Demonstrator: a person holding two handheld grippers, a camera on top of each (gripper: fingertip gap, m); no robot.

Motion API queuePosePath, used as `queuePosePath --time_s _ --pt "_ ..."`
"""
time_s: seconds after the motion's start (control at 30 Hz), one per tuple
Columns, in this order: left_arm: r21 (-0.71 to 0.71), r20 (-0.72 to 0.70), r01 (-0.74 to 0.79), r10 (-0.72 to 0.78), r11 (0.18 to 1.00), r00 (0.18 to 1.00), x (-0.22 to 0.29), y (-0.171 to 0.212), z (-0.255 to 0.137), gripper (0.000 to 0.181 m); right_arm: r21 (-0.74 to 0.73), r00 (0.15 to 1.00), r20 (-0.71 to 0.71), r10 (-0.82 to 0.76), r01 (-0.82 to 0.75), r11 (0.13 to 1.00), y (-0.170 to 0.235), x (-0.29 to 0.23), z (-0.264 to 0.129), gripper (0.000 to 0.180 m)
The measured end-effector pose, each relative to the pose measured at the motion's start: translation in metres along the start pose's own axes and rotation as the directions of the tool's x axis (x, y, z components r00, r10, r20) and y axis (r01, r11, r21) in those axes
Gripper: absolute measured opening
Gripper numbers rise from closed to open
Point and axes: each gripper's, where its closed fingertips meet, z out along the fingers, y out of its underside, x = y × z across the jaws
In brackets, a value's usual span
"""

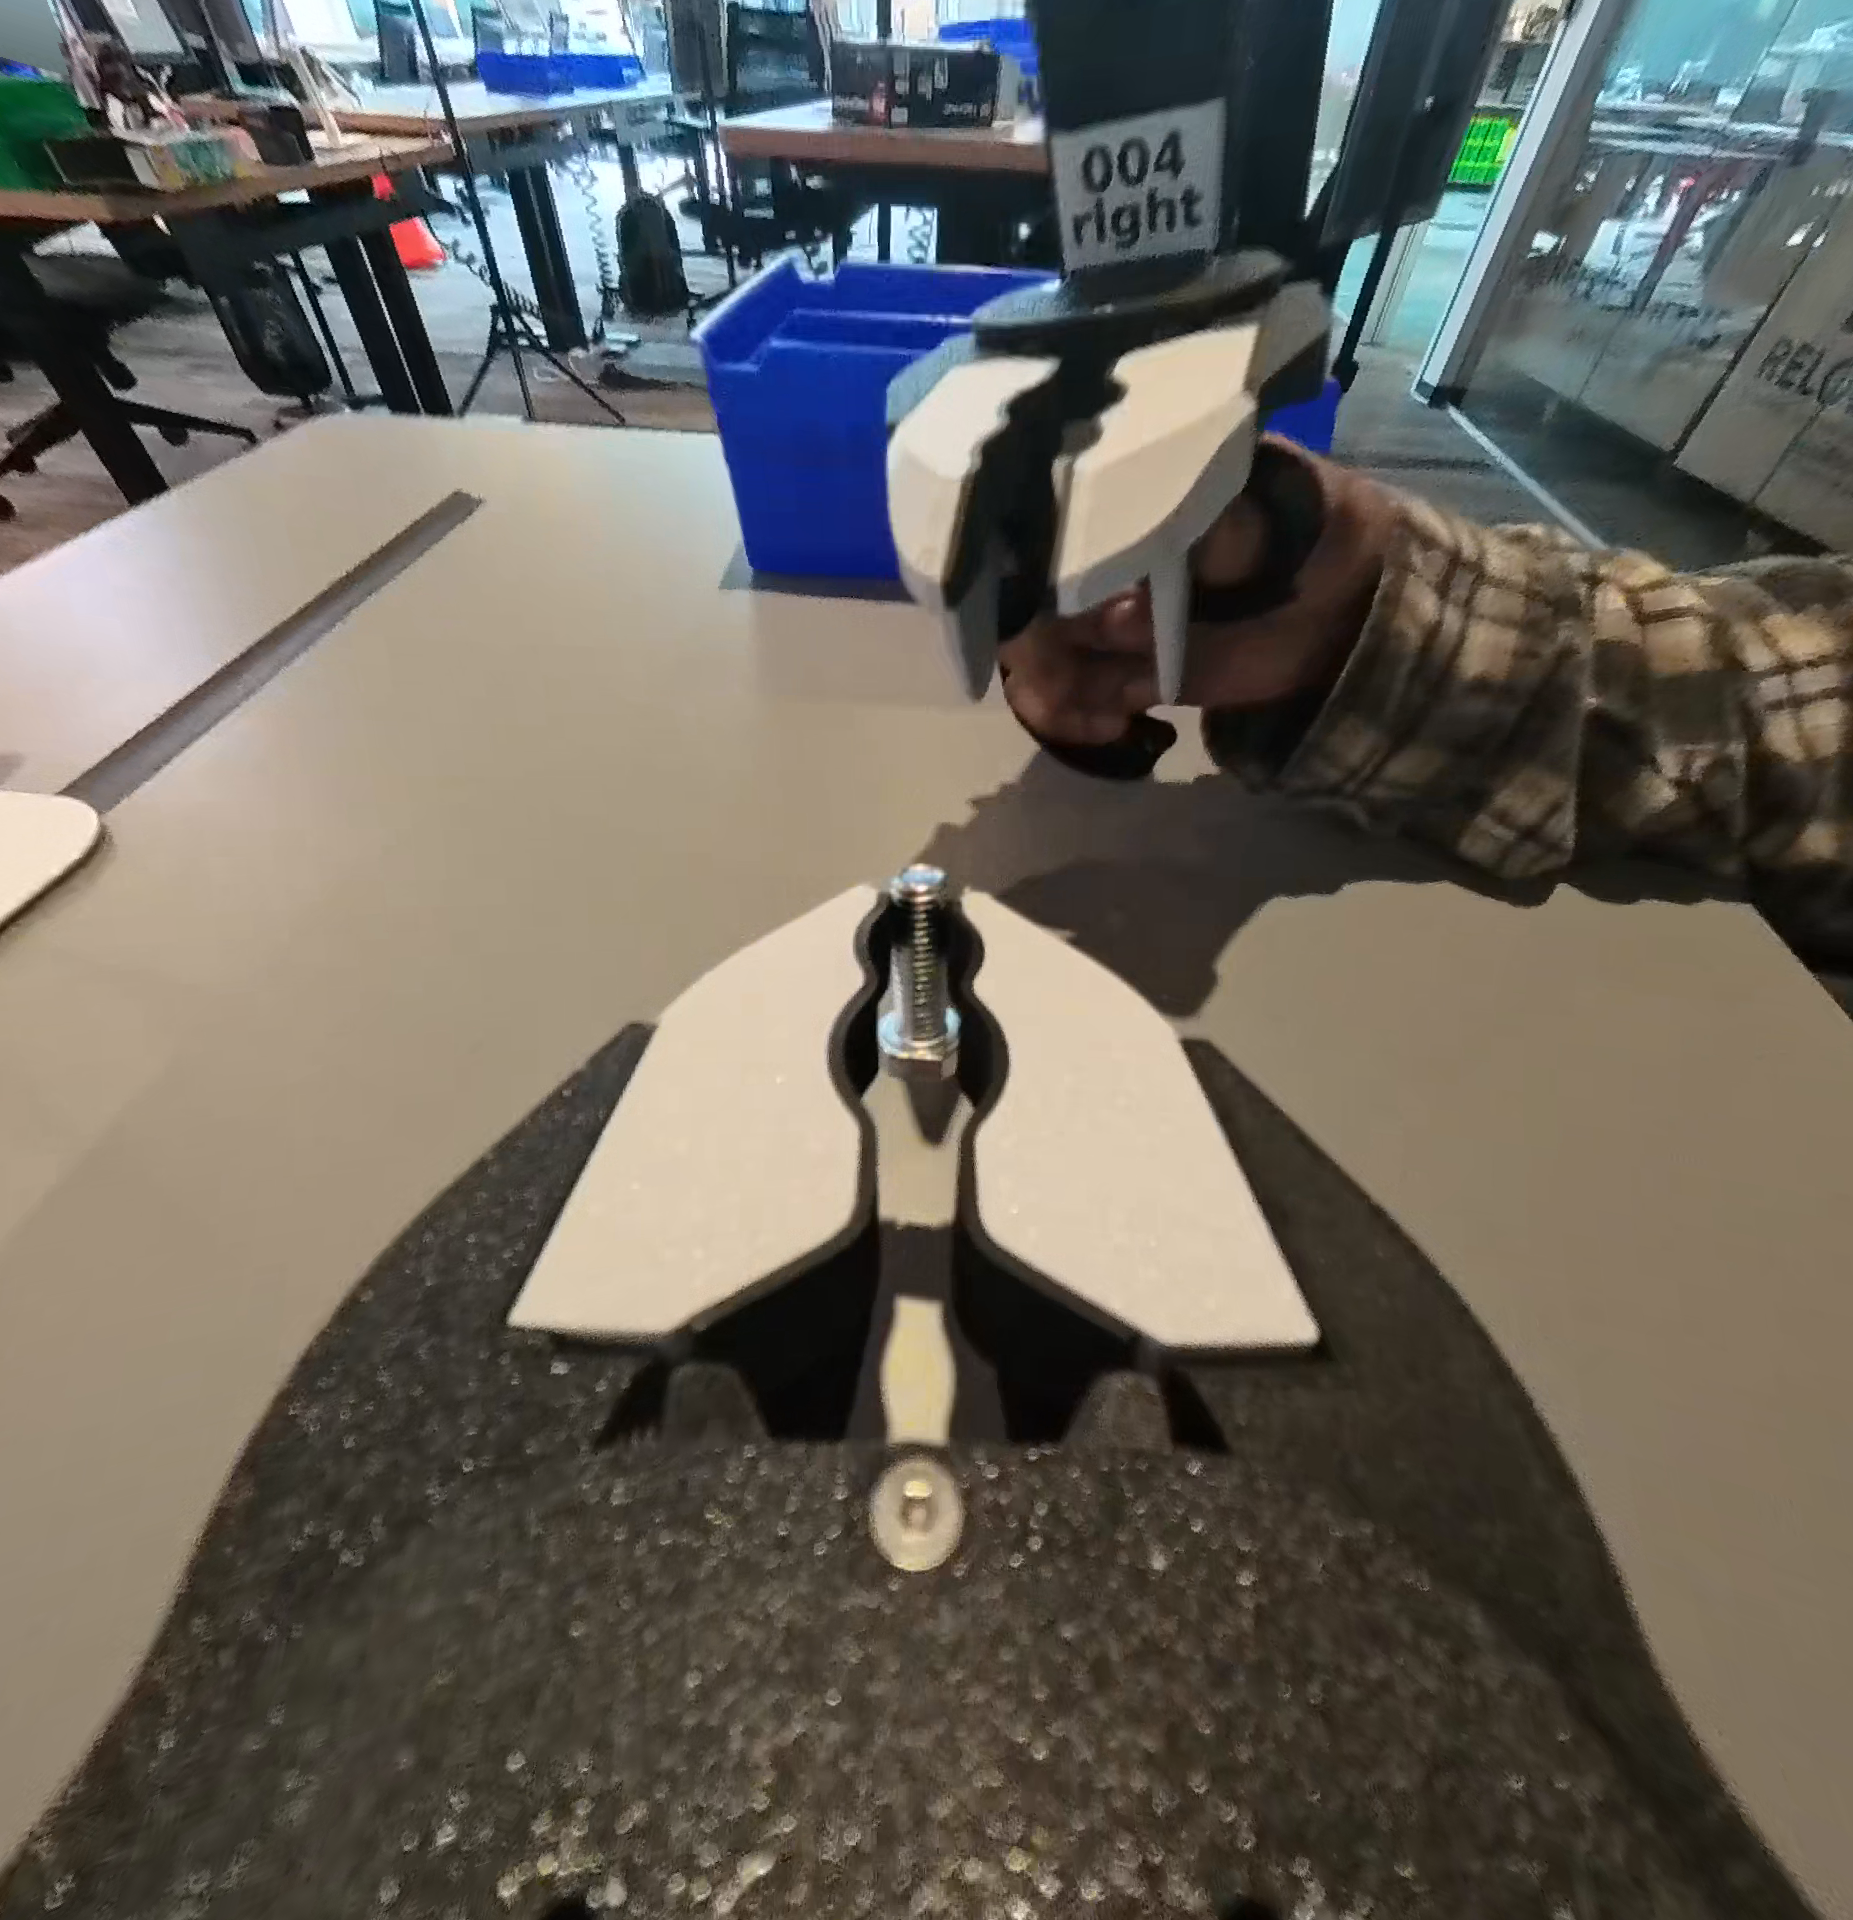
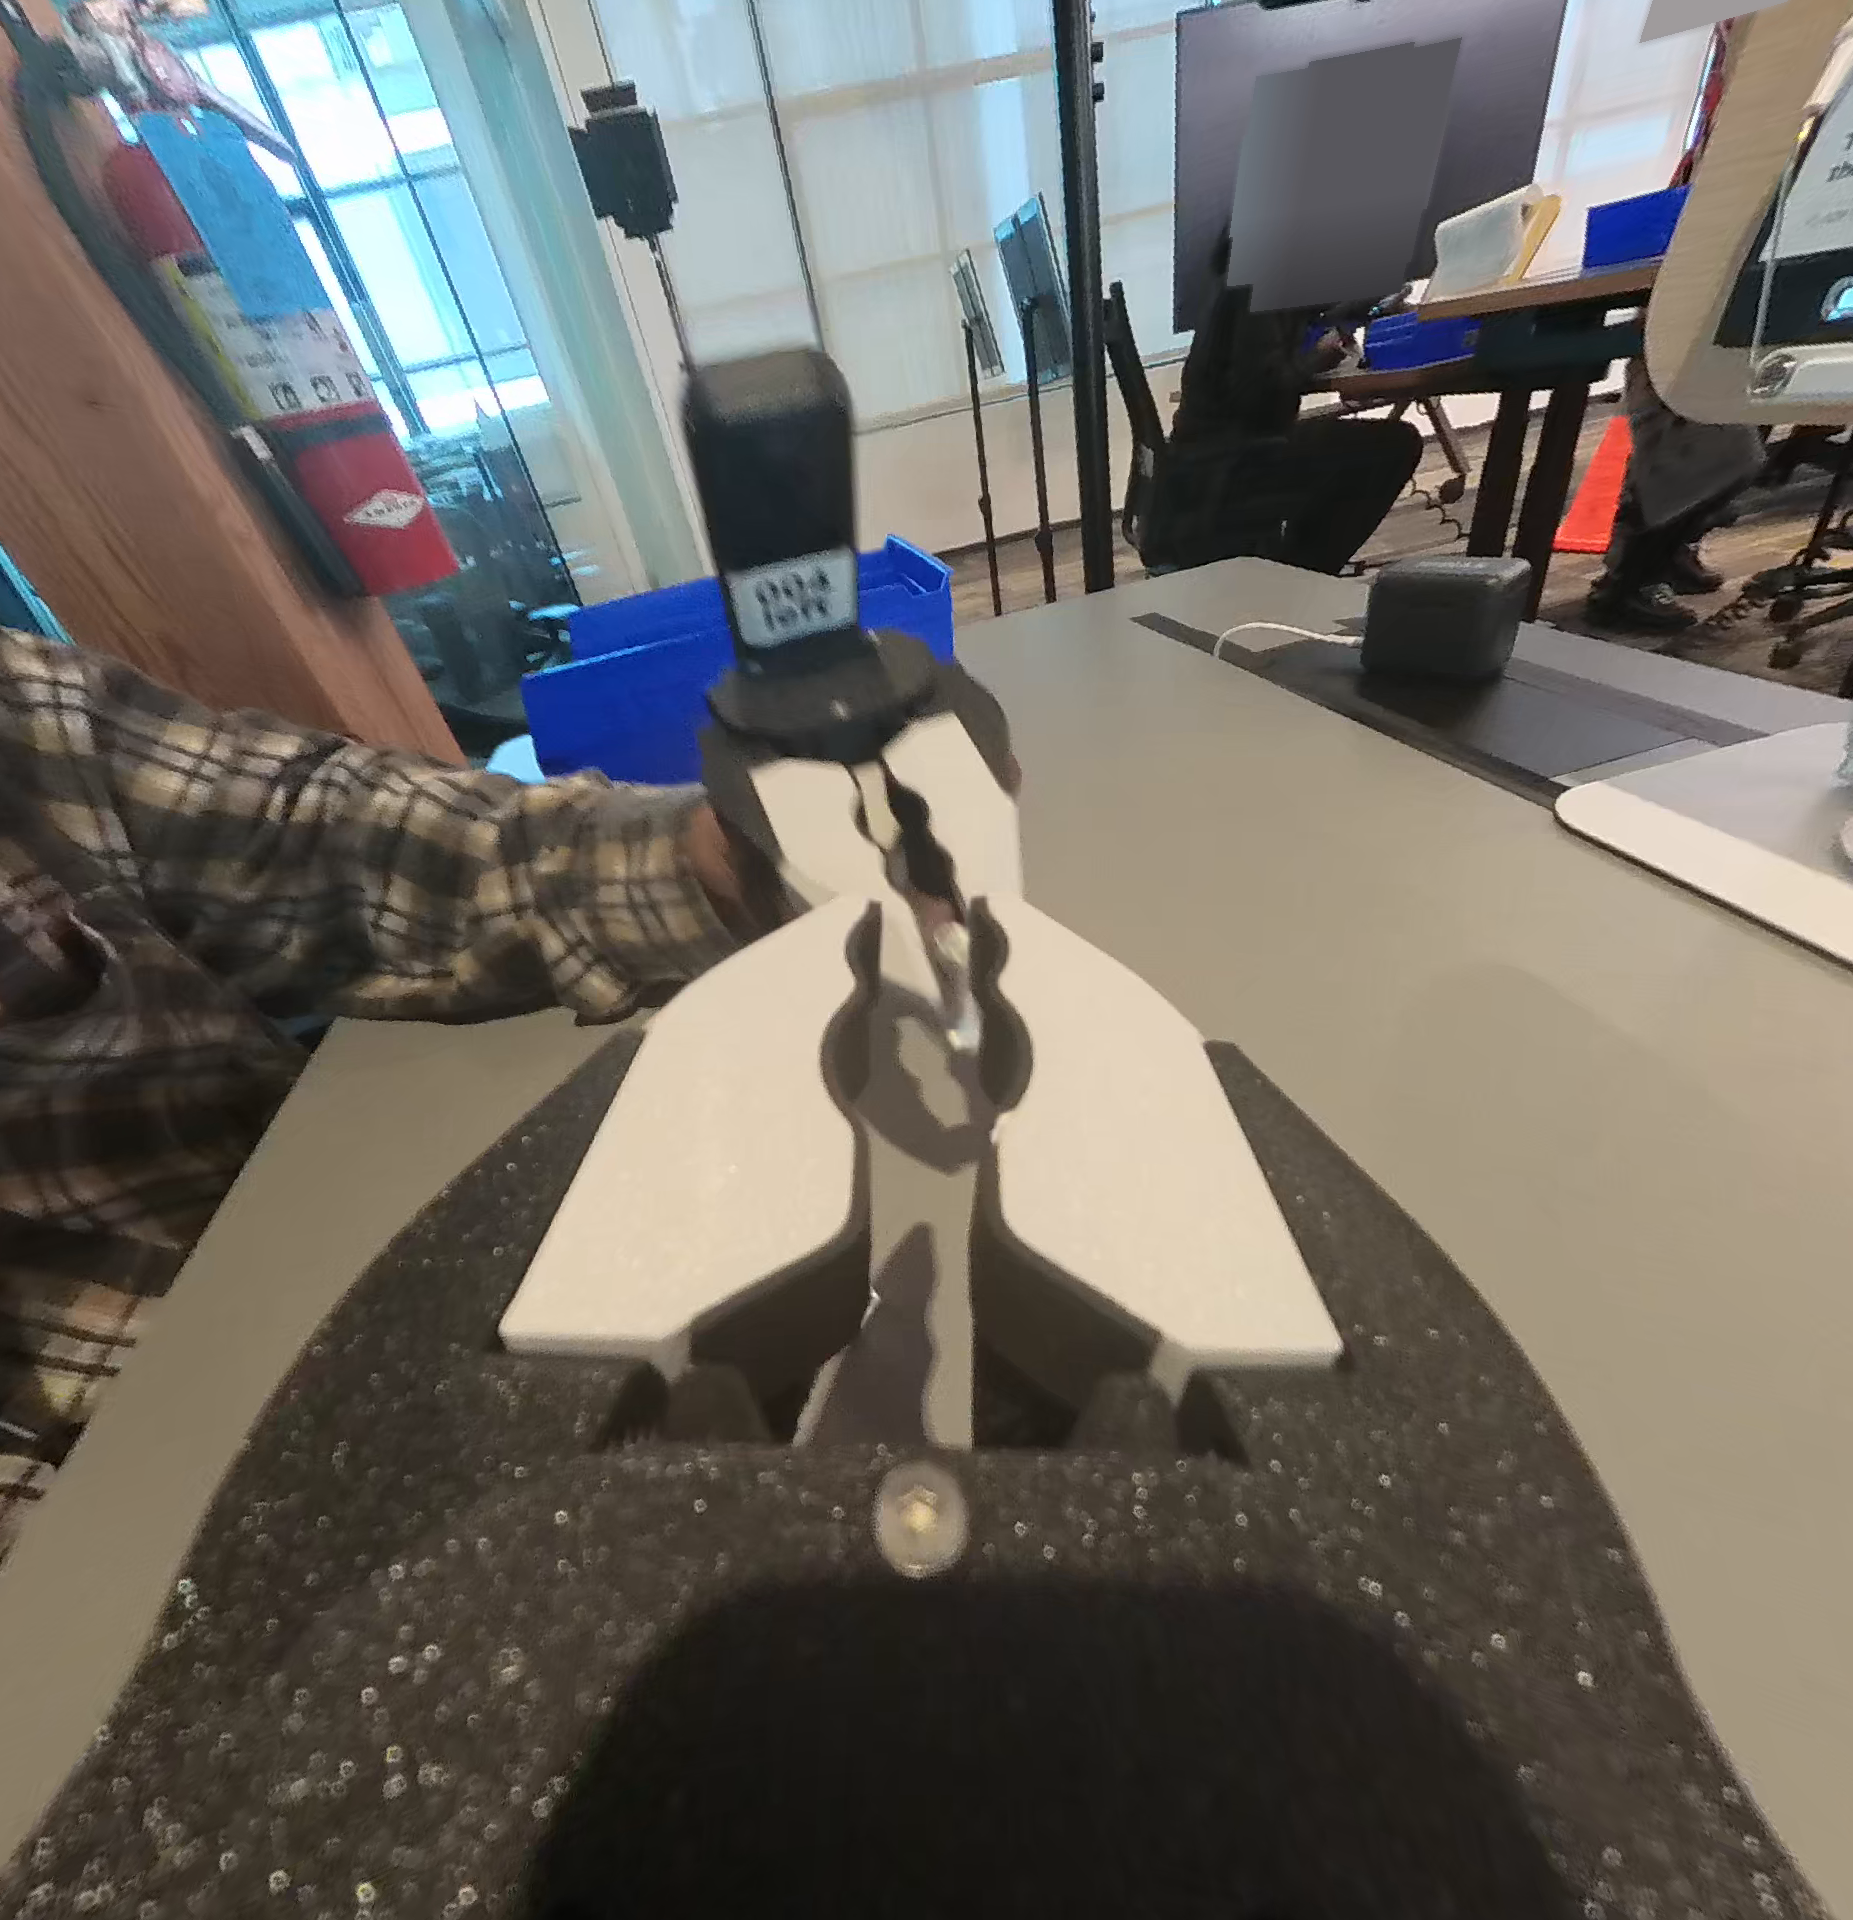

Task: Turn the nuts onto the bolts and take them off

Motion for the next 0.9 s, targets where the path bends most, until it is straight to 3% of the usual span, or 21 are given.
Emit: queuePosePath --time_s 0.2,0.3,0.43,0.57,0.77,0.9 --pt "-0.094 0.01 0.071 -0.071 0.993 0.997 -0.01 0.019 0.012 0.009 0.034 1.0 0.002 0.025 -0.026 0.999 -0.005 0.001 -0.004 0.015" --pt "-0.23 0.027 0.102 -0.098 0.968 0.995 -0.012 0.036 0.016 0.009 0.014 0.999 0.013 0.034 -0.034 0.999 -0.002 0.0 -0.002 0.014" --pt "-0.477 0.038 0.104 -0.097 0.873 0.994 -0.007 0.061 0.014 0.009 0.001 0.999 0.013 0.031 -0.031 1.0 0.0 0.0 -0.001 0.013" --pt "-0.593 0.054 0.113 -0.1 0.797 0.994 -0.005 0.07 0.012 0.009 -0.004 1.0 0.008 0.019 -0.019 1.0 -0.001 -0.001 -0.003 0.011" --pt "-0.694 0.07 0.108 -0.083 0.712 0.994 -0.005 0.086 0.011 0.009 -0.033 1.0 0.011 0.017 -0.016 0.999 0.002 0.0 -0.004 0.012" --pt "-0.703 0.064 0.097 -0.073 0.704 0.995 -0.003 0.087 0.011 0.01 -0.083 1.0 0.0 -0.01 0.01 0.997 0.008 0.001 -0.008 0.013"
